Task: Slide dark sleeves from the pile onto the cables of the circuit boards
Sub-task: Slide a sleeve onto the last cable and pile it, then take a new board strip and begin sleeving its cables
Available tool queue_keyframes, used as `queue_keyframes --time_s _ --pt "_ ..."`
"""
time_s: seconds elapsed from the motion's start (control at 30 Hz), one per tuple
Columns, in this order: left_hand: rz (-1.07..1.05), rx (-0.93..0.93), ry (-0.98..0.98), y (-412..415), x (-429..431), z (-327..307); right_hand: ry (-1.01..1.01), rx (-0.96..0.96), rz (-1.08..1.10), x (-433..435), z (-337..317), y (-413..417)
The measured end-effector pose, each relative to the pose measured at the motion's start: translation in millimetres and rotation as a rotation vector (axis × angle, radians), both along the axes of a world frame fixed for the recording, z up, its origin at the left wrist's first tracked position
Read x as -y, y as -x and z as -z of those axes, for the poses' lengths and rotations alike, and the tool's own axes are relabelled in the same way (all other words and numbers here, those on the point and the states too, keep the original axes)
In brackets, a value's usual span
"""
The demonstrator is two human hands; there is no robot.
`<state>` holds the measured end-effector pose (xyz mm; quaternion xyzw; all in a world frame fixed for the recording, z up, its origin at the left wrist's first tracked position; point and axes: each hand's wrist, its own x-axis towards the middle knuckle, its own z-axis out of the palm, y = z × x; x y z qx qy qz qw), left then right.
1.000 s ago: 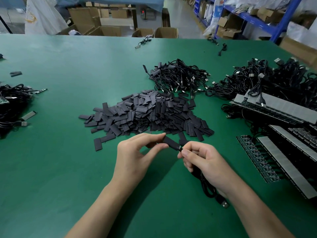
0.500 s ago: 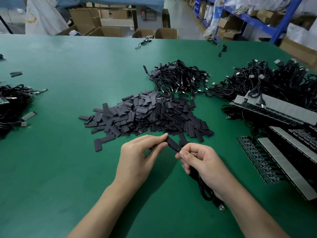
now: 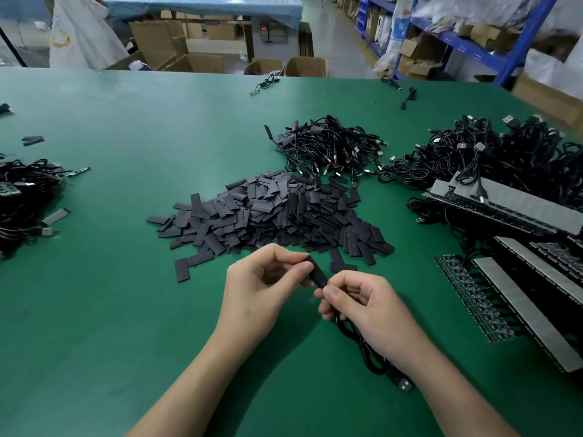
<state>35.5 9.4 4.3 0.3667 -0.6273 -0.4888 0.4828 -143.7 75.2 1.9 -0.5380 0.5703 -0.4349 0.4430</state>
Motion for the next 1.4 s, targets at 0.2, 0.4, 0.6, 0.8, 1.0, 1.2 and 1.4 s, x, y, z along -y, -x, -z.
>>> queue_keyframes --time_s 0.2,0.4,0.6,0.8,1.0,1.2,1.4 --pt "-0.096 -0.313 -0.214 -6.4 7.9 -7.1 0.131 -0.451 0.073 -2.9 -7.3 13.1" --pt "-0.129 -0.370 -0.283 -8.3 11.4 -7.0 0.049 -0.486 0.061 -4.4 -5.8 10.1" --pt "-0.104 -0.296 -0.250 -8.6 14.0 -6.5 0.106 -0.354 0.288 37.5 -48.5 23.5" --pt "-0.042 -0.184 -0.194 -5.3 10.7 -2.9 0.161 -0.668 0.454 164.4 -105.0 54.4" --pt "0.008 -0.149 -0.163 -5.3 10.4 -0.5 0.030 -0.592 0.563 260.3 -121.6 71.4" --pt "0.014 -0.110 -0.131 -5.7 11.1 -1.9 0.076 -0.749 0.448 220.9 -79.3 61.0" --pt "0.065 0.141 0.062 -4.3 3.9 -1.4 0.179 -0.788 0.360 114.9 -48.2 51.3"
